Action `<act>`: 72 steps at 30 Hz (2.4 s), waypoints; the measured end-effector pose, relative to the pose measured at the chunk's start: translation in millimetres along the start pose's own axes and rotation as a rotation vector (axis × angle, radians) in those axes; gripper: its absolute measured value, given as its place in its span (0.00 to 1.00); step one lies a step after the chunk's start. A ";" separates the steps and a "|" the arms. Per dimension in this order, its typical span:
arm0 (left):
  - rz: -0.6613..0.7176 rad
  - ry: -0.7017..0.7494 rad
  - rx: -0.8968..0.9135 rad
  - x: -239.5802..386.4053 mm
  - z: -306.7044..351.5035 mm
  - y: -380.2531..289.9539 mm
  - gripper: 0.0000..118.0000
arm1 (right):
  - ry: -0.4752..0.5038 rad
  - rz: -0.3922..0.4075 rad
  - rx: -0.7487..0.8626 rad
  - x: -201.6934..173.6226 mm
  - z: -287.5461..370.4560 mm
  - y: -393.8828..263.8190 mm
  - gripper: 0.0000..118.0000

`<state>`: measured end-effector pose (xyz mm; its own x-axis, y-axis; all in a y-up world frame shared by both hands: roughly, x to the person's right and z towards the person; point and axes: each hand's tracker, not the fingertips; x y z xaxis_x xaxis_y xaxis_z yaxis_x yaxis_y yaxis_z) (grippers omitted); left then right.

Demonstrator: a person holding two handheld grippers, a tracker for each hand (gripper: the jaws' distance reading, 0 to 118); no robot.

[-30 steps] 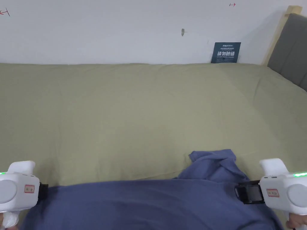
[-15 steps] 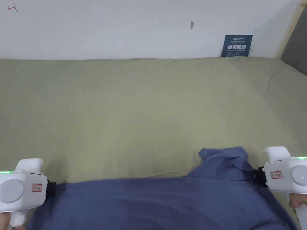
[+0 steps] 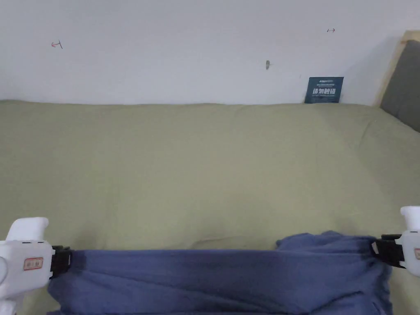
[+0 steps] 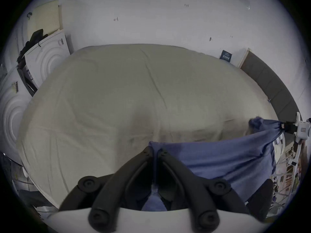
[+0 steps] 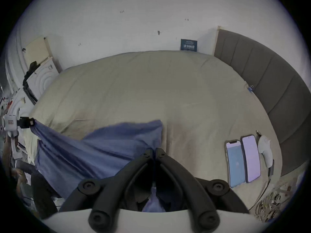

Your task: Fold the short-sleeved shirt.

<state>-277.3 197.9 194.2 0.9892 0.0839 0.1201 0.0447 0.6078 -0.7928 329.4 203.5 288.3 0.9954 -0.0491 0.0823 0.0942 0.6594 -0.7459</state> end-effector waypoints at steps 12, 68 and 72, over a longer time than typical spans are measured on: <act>-0.026 -0.001 0.035 -10.7 67.7 -99.0 0.05 | 0.024 -0.020 0.009 -8.8 79.7 -105.2 0.01; 0.460 -0.652 -0.348 -111.7 -24.6 -119.7 0.98 | -0.137 0.006 0.351 -168.7 140.8 -152.4 0.00; 0.497 -0.692 -0.346 -98.8 -29.2 -116.8 0.97 | -0.115 -0.008 0.346 -165.9 143.3 -153.1 0.00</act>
<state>-376.2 95.6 257.5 0.6068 0.7939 -0.0400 -0.2139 0.1146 -0.9701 147.3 218.2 483.6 0.9843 0.0158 0.1756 0.0713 0.8750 -0.4788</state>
